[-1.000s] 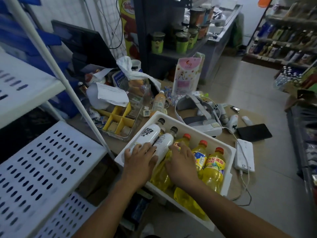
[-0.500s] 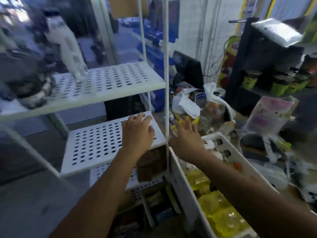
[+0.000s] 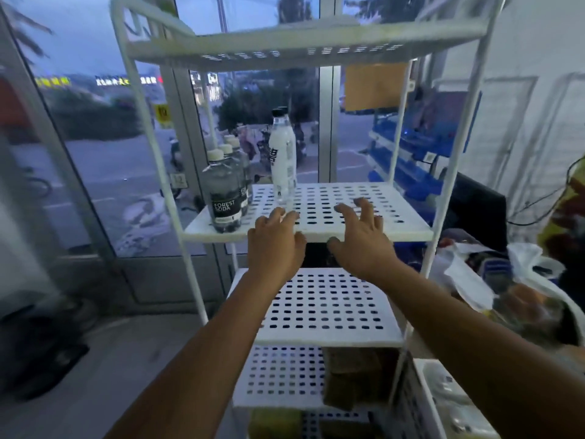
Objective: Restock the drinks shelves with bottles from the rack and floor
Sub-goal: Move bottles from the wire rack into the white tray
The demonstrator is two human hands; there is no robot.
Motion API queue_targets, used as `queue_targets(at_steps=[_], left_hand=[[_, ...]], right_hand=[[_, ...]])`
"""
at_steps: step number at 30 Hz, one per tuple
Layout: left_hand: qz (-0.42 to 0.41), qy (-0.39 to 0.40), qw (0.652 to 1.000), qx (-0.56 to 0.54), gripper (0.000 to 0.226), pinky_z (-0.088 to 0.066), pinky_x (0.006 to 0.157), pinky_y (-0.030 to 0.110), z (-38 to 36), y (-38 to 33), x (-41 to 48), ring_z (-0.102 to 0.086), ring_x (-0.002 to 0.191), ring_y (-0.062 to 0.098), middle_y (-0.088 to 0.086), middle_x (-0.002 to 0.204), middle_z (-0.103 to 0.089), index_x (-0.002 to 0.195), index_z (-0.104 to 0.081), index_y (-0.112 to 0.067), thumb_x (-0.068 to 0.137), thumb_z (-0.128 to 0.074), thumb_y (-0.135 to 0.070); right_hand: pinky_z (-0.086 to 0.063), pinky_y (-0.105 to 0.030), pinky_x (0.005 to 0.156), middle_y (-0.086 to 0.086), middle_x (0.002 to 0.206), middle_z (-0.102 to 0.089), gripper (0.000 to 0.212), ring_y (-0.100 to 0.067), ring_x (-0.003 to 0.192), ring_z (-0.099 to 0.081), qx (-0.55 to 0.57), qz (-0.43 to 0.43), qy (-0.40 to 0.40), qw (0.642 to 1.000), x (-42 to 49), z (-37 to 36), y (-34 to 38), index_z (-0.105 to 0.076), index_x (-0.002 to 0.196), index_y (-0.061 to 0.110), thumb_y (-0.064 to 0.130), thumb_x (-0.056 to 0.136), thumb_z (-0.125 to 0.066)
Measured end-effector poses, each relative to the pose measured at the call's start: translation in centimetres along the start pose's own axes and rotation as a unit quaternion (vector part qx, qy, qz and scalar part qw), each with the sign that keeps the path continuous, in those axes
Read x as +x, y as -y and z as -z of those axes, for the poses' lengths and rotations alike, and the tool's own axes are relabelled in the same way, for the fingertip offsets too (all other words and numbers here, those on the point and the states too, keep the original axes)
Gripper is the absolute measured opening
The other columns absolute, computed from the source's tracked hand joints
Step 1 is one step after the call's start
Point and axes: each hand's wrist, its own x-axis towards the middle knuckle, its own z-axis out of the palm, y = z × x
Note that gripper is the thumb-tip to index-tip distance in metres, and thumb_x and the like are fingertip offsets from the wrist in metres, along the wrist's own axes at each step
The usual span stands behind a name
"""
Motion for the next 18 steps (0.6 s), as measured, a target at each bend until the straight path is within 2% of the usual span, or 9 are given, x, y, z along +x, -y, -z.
queue_targets(at_steps=[3, 7, 10, 14, 16, 18], left_hand=[[0.025, -0.025, 0.996, -0.077, 0.047, -0.037, 0.103, 0.041, -0.2, 1.0, 3.4, -0.045, 0.126, 0.032, 0.005, 0.143, -0.048, 0.142, -0.047, -0.019, 0.096, -0.052, -0.024], [0.077, -0.043, 0.982, -0.165, 0.052, -0.045, 0.096, 0.041, -1.7, 1.9, 9.1, -0.050, 0.120, 0.033, 0.009, 0.139, -0.047, 0.144, -0.038, -0.017, 0.094, -0.052, -0.019], [0.092, -0.060, 0.975, -0.194, 0.062, -0.047, 0.097, 0.048, -3.5, 2.9, 13.8, -0.048, 0.120, 0.035, 0.014, 0.142, -0.041, 0.149, -0.026, -0.016, 0.093, -0.053, -0.016], [0.155, -0.091, 0.951, -0.252, 0.084, -0.045, 0.099, 0.049, -5.5, 4.1, 18.7, -0.040, 0.126, 0.035, 0.013, 0.149, -0.032, 0.152, -0.014, -0.021, 0.085, -0.064, -0.014], [0.168, -0.083, 0.934, -0.304, 0.090, -0.047, 0.096, 0.052, -6.4, 4.6, 20.6, -0.043, 0.122, 0.035, 0.011, 0.145, -0.033, 0.149, -0.015, -0.023, 0.079, -0.070, -0.011], [0.180, -0.062, 0.913, -0.361, 0.093, -0.050, 0.092, 0.053, -7.3, 4.9, 21.8, -0.047, 0.119, 0.033, 0.007, 0.141, -0.038, 0.146, -0.016, -0.027, 0.075, -0.073, -0.011]], right_hand=[[-0.035, -0.052, 0.106, 0.001, 0.158, -0.006, 0.067, -0.035, 0.141, -0.018, 0.026, -0.005, -0.002, 1.000, 3.4, -1.0, 0.9, -0.027, 0.149, 0.029, 0.033, 0.090, -0.059], [-0.035, -0.050, 0.109, 0.002, 0.158, -0.011, 0.066, -0.034, 0.142, -0.022, 0.072, -0.036, -0.005, 0.997, 8.5, -2.5, 1.4, -0.030, 0.149, 0.028, 0.031, 0.091, -0.060], [-0.044, -0.050, 0.106, 0.001, 0.155, -0.018, 0.060, -0.032, 0.138, -0.033, 0.117, -0.069, -0.016, 0.991, 13.1, -3.6, 1.7, -0.034, 0.148, 0.027, 0.031, 0.093, -0.059], [-0.049, -0.050, 0.101, -0.005, 0.153, -0.027, 0.054, -0.032, 0.123, -0.051, 0.149, -0.089, -0.033, 0.984, 18.3, -4.6, 1.9, -0.037, 0.147, 0.024, 0.032, 0.096, -0.056], [-0.055, -0.041, 0.086, -0.005, 0.147, -0.036, 0.047, -0.026, 0.113, -0.057, 0.184, -0.097, -0.042, 0.977, 20.4, -4.9, 2.3, -0.042, 0.143, 0.023, 0.031, 0.098, -0.055], [-0.051, -0.026, 0.067, -0.008, 0.127, -0.050, 0.027, -0.013, 0.089, -0.058, 0.226, -0.095, -0.060, 0.968, 22.3, -5.1, 2.7, -0.053, 0.126, 0.020, 0.024, 0.099, -0.055]])
